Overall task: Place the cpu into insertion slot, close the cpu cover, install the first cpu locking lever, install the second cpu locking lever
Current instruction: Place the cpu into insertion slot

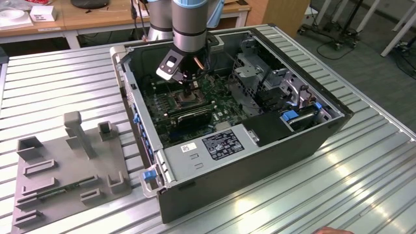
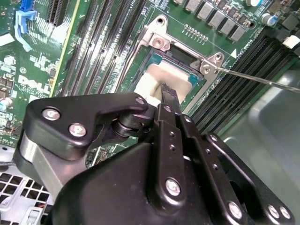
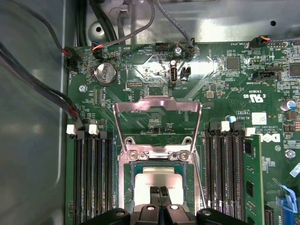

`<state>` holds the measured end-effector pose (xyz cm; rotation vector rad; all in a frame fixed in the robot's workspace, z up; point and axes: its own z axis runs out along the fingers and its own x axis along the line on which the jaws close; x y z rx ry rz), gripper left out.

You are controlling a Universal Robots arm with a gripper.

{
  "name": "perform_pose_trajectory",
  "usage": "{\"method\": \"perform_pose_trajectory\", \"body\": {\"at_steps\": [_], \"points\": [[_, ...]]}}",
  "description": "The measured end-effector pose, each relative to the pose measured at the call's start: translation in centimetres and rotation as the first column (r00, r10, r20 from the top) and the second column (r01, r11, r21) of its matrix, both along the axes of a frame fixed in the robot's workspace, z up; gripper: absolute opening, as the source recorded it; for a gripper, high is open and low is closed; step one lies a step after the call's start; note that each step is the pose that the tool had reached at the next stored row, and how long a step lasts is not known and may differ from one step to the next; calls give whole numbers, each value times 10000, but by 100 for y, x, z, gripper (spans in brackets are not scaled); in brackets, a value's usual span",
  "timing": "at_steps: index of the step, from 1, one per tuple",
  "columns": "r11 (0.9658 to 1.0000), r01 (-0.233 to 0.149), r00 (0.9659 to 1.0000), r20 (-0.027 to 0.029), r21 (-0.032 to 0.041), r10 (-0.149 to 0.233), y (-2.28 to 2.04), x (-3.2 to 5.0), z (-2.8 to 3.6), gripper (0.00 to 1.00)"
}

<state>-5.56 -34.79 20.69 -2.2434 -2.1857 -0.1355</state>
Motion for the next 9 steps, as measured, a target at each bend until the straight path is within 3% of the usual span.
{"method": "perform_pose_trajectory", "body": {"at_steps": [9], "points": [[10000, 0, 10000, 0, -2, 0, 0, 0, -57, 11]]}}
